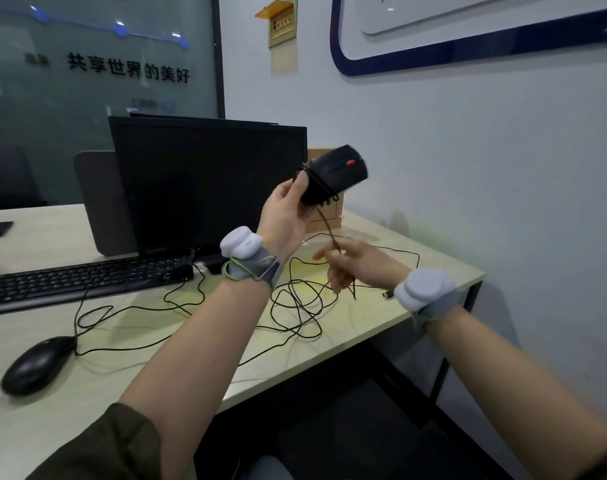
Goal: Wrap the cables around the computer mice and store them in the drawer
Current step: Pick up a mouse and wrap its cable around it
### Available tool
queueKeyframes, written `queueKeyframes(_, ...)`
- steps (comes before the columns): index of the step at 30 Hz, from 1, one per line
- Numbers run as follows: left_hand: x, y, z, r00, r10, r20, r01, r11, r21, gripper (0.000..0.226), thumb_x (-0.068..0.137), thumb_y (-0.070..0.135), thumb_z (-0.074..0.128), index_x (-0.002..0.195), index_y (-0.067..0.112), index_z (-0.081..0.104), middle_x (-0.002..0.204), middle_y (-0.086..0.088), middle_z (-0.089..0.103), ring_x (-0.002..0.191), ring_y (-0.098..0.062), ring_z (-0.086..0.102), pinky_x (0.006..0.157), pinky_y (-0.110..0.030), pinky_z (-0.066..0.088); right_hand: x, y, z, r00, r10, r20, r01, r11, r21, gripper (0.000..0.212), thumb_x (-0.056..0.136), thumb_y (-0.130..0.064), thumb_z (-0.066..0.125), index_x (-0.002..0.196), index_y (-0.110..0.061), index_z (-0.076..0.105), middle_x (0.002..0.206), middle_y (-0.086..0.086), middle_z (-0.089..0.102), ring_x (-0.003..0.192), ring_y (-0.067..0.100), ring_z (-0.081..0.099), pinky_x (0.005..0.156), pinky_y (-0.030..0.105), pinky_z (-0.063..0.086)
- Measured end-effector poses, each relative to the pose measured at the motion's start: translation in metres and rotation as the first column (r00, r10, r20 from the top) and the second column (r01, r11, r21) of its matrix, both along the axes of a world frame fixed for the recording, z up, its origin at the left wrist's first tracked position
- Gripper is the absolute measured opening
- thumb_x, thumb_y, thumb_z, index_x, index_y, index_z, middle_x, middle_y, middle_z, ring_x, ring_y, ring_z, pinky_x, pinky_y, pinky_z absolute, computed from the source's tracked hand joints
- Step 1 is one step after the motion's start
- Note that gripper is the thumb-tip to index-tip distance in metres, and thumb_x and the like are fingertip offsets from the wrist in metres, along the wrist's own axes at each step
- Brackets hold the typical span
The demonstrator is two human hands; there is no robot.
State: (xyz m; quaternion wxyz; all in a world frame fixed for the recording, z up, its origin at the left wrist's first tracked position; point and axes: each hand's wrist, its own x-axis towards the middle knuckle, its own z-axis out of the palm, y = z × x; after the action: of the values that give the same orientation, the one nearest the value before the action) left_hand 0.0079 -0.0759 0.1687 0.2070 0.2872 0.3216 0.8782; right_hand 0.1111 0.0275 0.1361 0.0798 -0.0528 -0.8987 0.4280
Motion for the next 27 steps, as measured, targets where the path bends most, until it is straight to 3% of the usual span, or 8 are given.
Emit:
queueKeyframes(3,-0.013,0.004,-0.010,0.965,0.260,-0.046,-0.264,0.951,-0.162,0.025,0.091,0.020,0.056,0.109,0.004,0.051,0.098,-0.007,0.058,0.092,-0.017,0.058,0.080,-0.027,0.052,0.002,-0.012,0.004,0.996,-0.065,0.053,0.050,0.966,0.252,0.012,0.093,-0.025,0.048,0.102,-0.024,0.055,0.057,-0.002,0.065,0.048,0.009,0.060,0.044,0.014,0.043)
queueKeyframes(8,-0.029,-0.007,-0.025,0.780,0.477,-0.405,-0.611,0.720,-0.330,0.021,0.087,0.030,0.059,0.102,0.017,0.052,0.088,0.009,0.057,0.084,-0.006,0.057,0.068,-0.008,0.047,0.014,-0.005,0.036,0.948,-0.196,-0.253,0.282,0.883,0.375,0.009,0.088,-0.033,0.058,0.083,-0.027,0.062,0.052,-0.014,0.056,0.040,-0.001,0.051,0.051,0.019,0.042)
queueKeyframes(11,-0.032,-0.013,-0.029,0.809,0.271,-0.522,-0.516,0.754,-0.408,0.023,0.090,0.031,0.055,0.108,0.017,0.054,0.099,0.000,0.062,0.095,-0.016,0.060,0.081,-0.026,0.051,0.018,0.001,0.049,0.908,-0.185,-0.377,0.289,0.926,0.242,0.009,0.087,-0.027,0.061,0.081,-0.024,0.066,0.058,-0.018,0.054,0.044,-0.009,0.049,0.050,0.012,0.036)
queueKeyframes(15,-0.023,-0.022,-0.023,0.765,-0.081,-0.639,-0.335,0.797,-0.503,0.018,0.092,0.029,0.052,0.108,0.022,0.056,0.094,0.004,0.064,0.088,-0.010,0.063,0.075,-0.021,0.053,0.020,0.010,0.053,0.853,-0.183,-0.489,0.280,0.951,0.132,0.008,0.085,-0.016,0.063,0.079,-0.020,0.066,0.071,-0.015,0.061,0.062,-0.008,0.054,0.056,0.003,0.038)
queueKeyframes(18,-0.021,-0.026,-0.019,0.722,-0.278,-0.634,-0.229,0.768,-0.598,0.022,0.092,0.027,0.051,0.112,0.018,0.056,0.098,0.001,0.063,0.091,-0.011,0.063,0.081,-0.024,0.053,0.020,0.018,0.052,0.843,-0.141,-0.519,0.223,0.970,0.097,0.015,0.079,-0.013,0.070,0.071,-0.025,0.063,0.074,-0.012,0.064,0.067,0.000,0.058,0.063,0.007,0.043)
queueKeyframes(20,-0.018,-0.027,-0.021,0.764,-0.388,-0.516,-0.007,0.794,-0.608,0.020,0.094,0.021,0.048,0.110,0.014,0.057,0.096,-0.002,0.061,0.085,-0.008,0.063,0.074,-0.020,0.051,0.019,0.026,0.052,0.887,-0.095,-0.452,0.114,0.993,0.015,0.016,0.079,-0.013,0.070,0.070,-0.026,0.066,0.065,-0.013,0.063,0.056,-0.001,0.054,0.054,0.009,0.042)
queueKeyframes(24,-0.014,-0.031,-0.022,0.804,-0.521,-0.287,0.421,0.839,-0.344,0.027,0.096,0.020,0.037,0.111,0.008,0.056,0.093,-0.002,0.064,0.080,-0.010,0.062,0.070,-0.023,0.052,0.015,0.042,0.042,0.904,-0.129,-0.407,-0.089,0.875,-0.475,0.024,0.089,-0.008,0.054,0.074,-0.019,0.069,0.053,-0.011,0.057,0.045,0.005,0.042,0.042,0.013,0.035)
queueKeyframes(27,-0.009,-0.022,-0.019,0.864,-0.457,-0.209,0.424,0.886,-0.188,0.031,0.098,0.024,0.035,0.112,0.009,0.057,0.101,-0.005,0.062,0.091,-0.015,0.057,0.081,-0.027,0.051,0.007,0.031,0.022,0.898,-0.210,-0.386,-0.017,0.861,-0.508,0.037,0.095,-0.005,0.041,0.065,-0.017,0.060,0.047,-0.008,0.051,0.039,0.006,0.038,0.041,0.019,0.027)
